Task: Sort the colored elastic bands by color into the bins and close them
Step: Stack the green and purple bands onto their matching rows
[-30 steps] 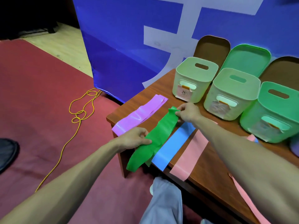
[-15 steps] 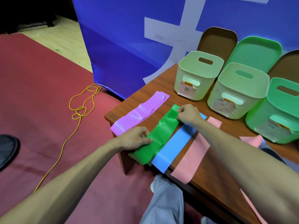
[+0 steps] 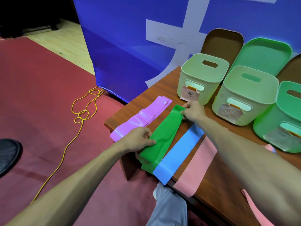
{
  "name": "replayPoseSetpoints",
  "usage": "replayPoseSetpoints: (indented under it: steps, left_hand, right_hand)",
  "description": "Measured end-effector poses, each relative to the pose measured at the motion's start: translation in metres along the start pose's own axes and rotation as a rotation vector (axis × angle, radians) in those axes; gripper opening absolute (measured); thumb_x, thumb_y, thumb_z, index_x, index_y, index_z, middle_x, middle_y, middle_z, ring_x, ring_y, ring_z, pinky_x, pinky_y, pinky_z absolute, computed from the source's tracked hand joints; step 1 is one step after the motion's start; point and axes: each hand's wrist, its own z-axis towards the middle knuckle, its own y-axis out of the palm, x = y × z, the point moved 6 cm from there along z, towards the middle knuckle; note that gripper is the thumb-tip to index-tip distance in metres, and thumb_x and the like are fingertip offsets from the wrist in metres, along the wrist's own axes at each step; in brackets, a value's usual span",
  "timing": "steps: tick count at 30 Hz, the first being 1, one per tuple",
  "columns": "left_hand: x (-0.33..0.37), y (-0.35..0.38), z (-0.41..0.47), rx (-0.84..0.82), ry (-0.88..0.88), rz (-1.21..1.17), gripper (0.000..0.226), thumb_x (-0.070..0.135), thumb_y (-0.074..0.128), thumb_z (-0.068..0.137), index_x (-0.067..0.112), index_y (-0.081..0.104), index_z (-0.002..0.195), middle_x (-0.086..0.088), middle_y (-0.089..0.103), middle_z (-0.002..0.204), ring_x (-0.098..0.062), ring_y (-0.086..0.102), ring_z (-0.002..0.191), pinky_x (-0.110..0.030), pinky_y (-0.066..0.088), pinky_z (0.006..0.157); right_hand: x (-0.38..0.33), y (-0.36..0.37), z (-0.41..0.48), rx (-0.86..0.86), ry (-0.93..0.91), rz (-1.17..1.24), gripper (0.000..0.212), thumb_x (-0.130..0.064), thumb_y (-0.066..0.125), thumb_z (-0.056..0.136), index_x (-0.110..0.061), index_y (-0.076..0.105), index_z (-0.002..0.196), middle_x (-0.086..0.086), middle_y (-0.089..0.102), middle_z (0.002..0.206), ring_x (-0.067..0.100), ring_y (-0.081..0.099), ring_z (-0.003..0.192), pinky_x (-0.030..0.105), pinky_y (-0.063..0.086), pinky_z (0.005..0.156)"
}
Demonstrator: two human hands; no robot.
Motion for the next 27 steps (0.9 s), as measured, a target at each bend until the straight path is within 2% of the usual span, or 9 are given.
replayPoseSetpoints:
  steps: [3,6,8,10,12,17,21,24,27]
  left_hand:
    - [0.006,0.001,0.007,0.010,0.006,0.106,0.025,0.028,0.069,0.085,0.009,0.058,0.097,0.004,0.054,0.070,-0.010,0.052,0.063,-0.019,0.040,0.052]
    - [0.013,0.006,0.012,0.030,0.030,0.283,0.032,0.033,0.070,0.083,0.011,0.053,0.100,-0.002,0.058,0.086,-0.020,0.055,0.080,-0.034,0.046,0.069]
    - [0.017,0.007,0.012,0.076,0.038,0.428,0.035,0.039,0.068,0.081,0.016,0.049,0.098,-0.003,0.059,0.094,-0.024,0.056,0.085,-0.038,0.046,0.070]
    - [0.019,0.005,0.012,0.126,0.040,0.535,0.039,0.044,0.067,0.080,0.018,0.045,0.098,-0.001,0.053,0.098,-0.024,0.055,0.088,-0.036,0.040,0.066]
    - [0.018,0.003,0.015,0.127,0.037,0.531,0.043,0.046,0.068,0.078,0.018,0.043,0.100,0.001,0.044,0.098,-0.022,0.052,0.087,-0.034,0.037,0.067]
    - [0.019,0.003,0.023,0.115,0.096,0.436,0.047,0.040,0.071,0.078,0.018,0.048,0.113,-0.001,0.046,0.105,-0.019,0.049,0.096,-0.036,0.045,0.081]
    - [0.025,0.003,0.030,0.157,0.169,0.335,0.040,0.032,0.069,0.080,0.018,0.051,0.113,0.000,0.046,0.102,-0.018,0.051,0.093,-0.037,0.047,0.085]
    - [0.026,0.005,0.035,0.139,0.222,0.320,0.033,0.028,0.068,0.081,0.019,0.056,0.111,0.003,0.045,0.101,-0.015,0.051,0.094,-0.034,0.046,0.087]
    - [0.027,0.010,0.039,0.084,0.250,0.389,0.031,0.027,0.067,0.083,0.021,0.060,0.112,0.003,0.044,0.102,-0.012,0.044,0.100,-0.027,0.041,0.089]
  right_hand:
    - [0.005,0.002,0.005,0.122,-0.027,-0.080,0.018,0.001,0.059,0.084,-0.015,0.067,0.086,0.009,0.065,0.105,0.023,0.064,0.093,0.035,0.057,0.080]
    - [0.005,0.007,0.006,0.172,-0.069,-0.152,0.024,0.000,0.054,0.082,-0.016,0.069,0.091,0.011,0.062,0.111,0.027,0.059,0.101,0.039,0.054,0.082]
    - [0.006,0.010,0.007,0.176,-0.099,-0.263,0.026,-0.002,0.054,0.082,-0.017,0.069,0.097,0.011,0.058,0.117,0.029,0.053,0.110,0.041,0.050,0.090]
    - [0.008,0.012,0.008,0.152,-0.102,-0.385,0.032,-0.006,0.054,0.082,-0.019,0.066,0.109,0.011,0.054,0.122,0.032,0.045,0.118,0.041,0.041,0.099]
    - [0.008,0.014,0.010,0.123,-0.112,-0.406,0.035,-0.004,0.052,0.079,-0.019,0.065,0.108,0.009,0.059,0.116,0.031,0.048,0.115,0.039,0.037,0.097]
    - [0.000,0.008,0.017,0.177,-0.099,-0.166,0.029,0.000,0.052,0.078,-0.022,0.067,0.090,0.010,0.066,0.110,0.028,0.060,0.100,0.040,0.053,0.084]
    - [0.001,-0.004,0.022,0.296,-0.063,-0.134,0.036,0.002,0.048,0.084,-0.015,0.070,0.107,0.012,0.064,0.118,0.031,0.057,0.109,0.032,0.047,0.085]
    - [0.015,-0.014,0.025,0.353,-0.007,-0.125,0.040,0.001,0.048,0.087,-0.017,0.067,0.116,0.013,0.062,0.123,0.032,0.055,0.115,0.035,0.047,0.093]
    - [0.023,-0.021,0.020,0.330,-0.007,-0.154,0.045,0.003,0.047,0.086,-0.020,0.060,0.122,0.017,0.061,0.120,0.035,0.057,0.108,0.039,0.051,0.088]
